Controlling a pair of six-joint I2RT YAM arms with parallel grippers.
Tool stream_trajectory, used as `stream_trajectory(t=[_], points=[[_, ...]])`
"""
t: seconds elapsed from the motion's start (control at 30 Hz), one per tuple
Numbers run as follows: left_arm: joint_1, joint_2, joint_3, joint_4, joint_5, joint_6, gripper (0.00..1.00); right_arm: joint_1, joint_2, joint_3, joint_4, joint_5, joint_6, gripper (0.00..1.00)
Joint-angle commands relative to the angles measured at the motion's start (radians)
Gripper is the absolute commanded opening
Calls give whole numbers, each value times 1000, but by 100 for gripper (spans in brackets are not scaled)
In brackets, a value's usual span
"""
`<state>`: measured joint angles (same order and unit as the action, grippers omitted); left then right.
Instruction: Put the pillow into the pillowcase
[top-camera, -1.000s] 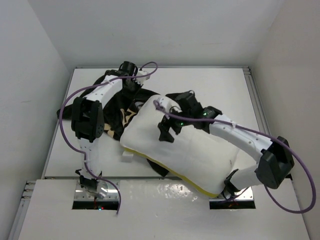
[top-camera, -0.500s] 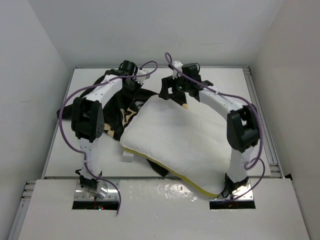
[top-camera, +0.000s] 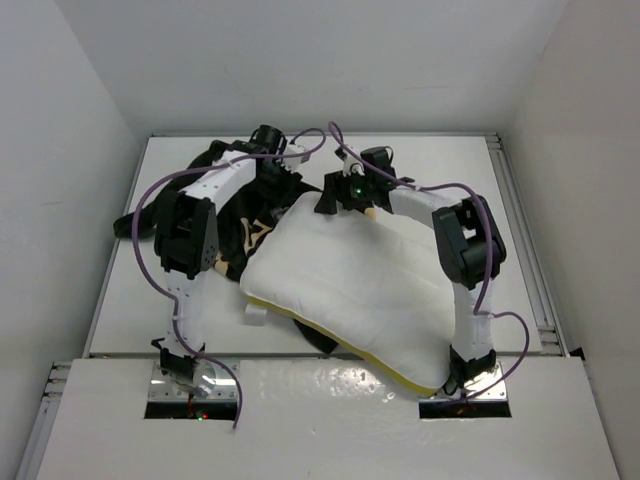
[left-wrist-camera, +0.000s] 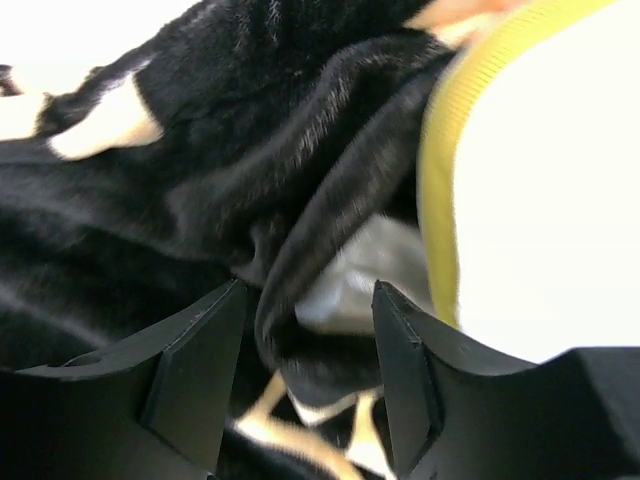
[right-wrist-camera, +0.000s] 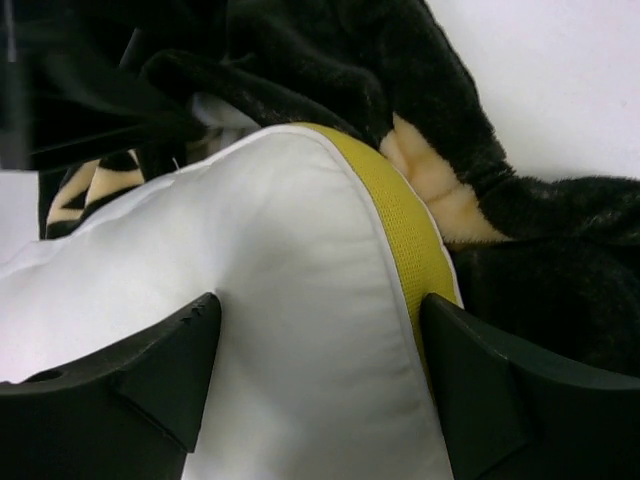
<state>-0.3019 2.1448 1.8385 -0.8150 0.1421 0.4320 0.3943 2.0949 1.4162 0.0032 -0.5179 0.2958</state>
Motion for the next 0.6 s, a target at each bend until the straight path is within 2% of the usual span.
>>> stream_trajectory(t=[0.0, 0.17, 0.23, 0.27, 0.37, 0.4, 0.43, 0.47, 0.5, 0.57], points=[[-6, 53, 31, 42, -62, -7, 51, 17, -70, -82, 86, -103, 34, 76], [-6, 96, 34, 46, -68, 10, 48, 28, -114, -120, 86, -120, 14, 73], [-6, 110, 41, 46, -76, 10, 44, 28, -121, -120, 64, -122, -6, 73], [-5, 113, 41, 42, -75, 10, 40, 31, -124, -118, 57, -120, -12, 73], [-5, 119, 47, 30, -65, 14, 18, 37, -125, -112, 24, -123, -30, 71], [-6, 116, 48, 19, -62, 16, 6, 40, -124, -111, 15, -122, -40, 65], [-8, 110, 57, 11, -59, 13, 0, 46, -127, -108, 1, -120, -44, 58], [-9, 103, 67, 4, -56, 10, 0, 51, -127, -106, 1, -120, -52, 52], [-9, 96, 85, -12, -41, 8, 0, 54, -133, -106, -24, -120, -64, 40], [-8, 61, 100, -12, -24, -4, 0, 67, -145, -108, -38, -129, -78, 32]])
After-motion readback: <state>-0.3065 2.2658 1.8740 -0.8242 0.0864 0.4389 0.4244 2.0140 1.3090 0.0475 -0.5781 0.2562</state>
